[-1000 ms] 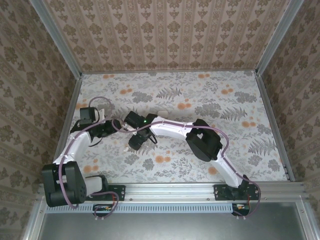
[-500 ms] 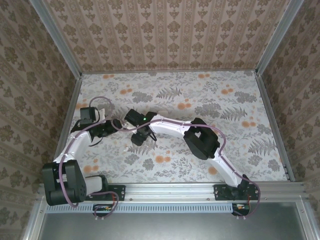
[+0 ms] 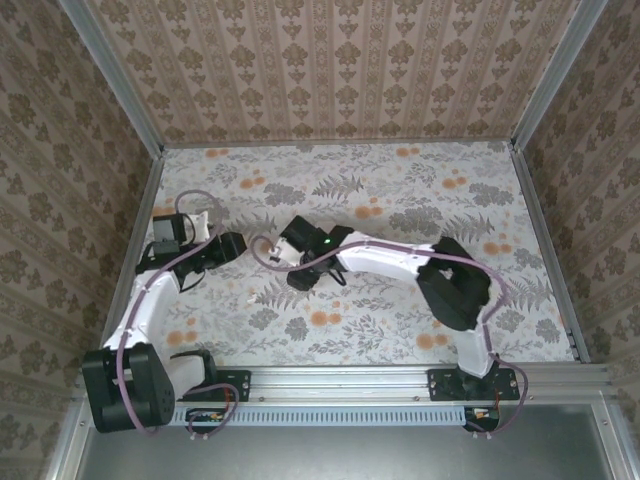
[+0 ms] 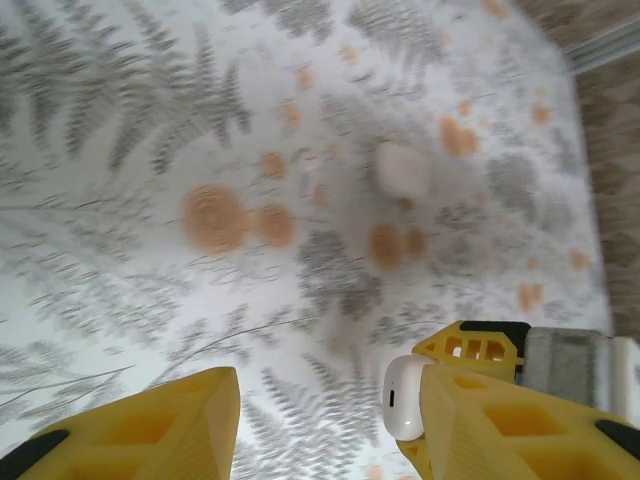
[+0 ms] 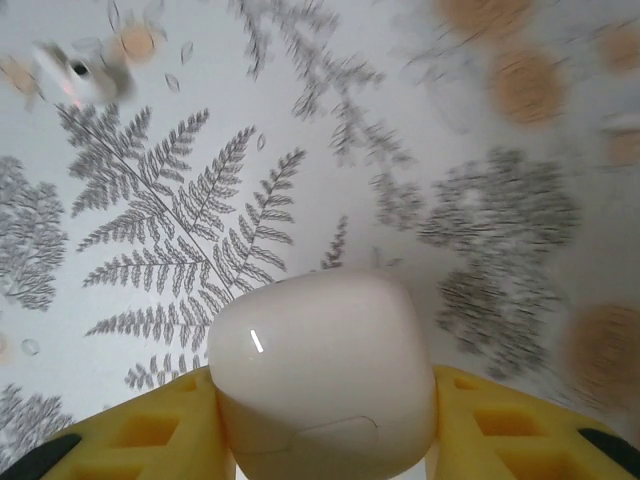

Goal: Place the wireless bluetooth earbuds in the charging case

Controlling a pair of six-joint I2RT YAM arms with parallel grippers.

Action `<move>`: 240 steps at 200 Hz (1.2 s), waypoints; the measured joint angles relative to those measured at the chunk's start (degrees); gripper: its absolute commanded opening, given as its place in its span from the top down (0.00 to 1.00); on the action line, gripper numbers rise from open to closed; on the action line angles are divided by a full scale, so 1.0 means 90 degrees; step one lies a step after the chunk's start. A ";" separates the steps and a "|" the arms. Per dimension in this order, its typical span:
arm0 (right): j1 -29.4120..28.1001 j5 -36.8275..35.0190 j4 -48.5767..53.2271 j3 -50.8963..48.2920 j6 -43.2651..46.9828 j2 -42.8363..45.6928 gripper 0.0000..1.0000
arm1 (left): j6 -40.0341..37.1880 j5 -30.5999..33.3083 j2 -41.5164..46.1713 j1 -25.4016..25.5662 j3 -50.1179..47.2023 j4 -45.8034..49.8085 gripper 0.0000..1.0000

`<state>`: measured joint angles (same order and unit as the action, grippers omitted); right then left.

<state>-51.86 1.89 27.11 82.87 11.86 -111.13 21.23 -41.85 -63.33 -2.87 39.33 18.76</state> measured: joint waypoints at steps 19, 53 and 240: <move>0.0080 0.0002 -0.0362 -0.0512 0.0019 0.0809 0.55 | 0.0109 -0.0464 0.0143 0.0151 0.0007 -0.0160 0.48; 0.0092 0.0066 -0.0877 -0.1168 0.0022 0.1817 0.55 | 0.0257 -0.1229 0.0078 0.0804 0.0058 -0.0393 0.48; 0.0151 0.0172 -0.1333 -0.1965 -0.0078 0.2861 0.55 | 0.0529 -0.2171 -0.1151 0.2705 0.0750 -0.0894 0.80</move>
<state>-50.50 3.44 15.11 65.19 11.16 -85.38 26.00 -61.39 -73.69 21.47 46.09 10.72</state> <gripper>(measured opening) 0.447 0.309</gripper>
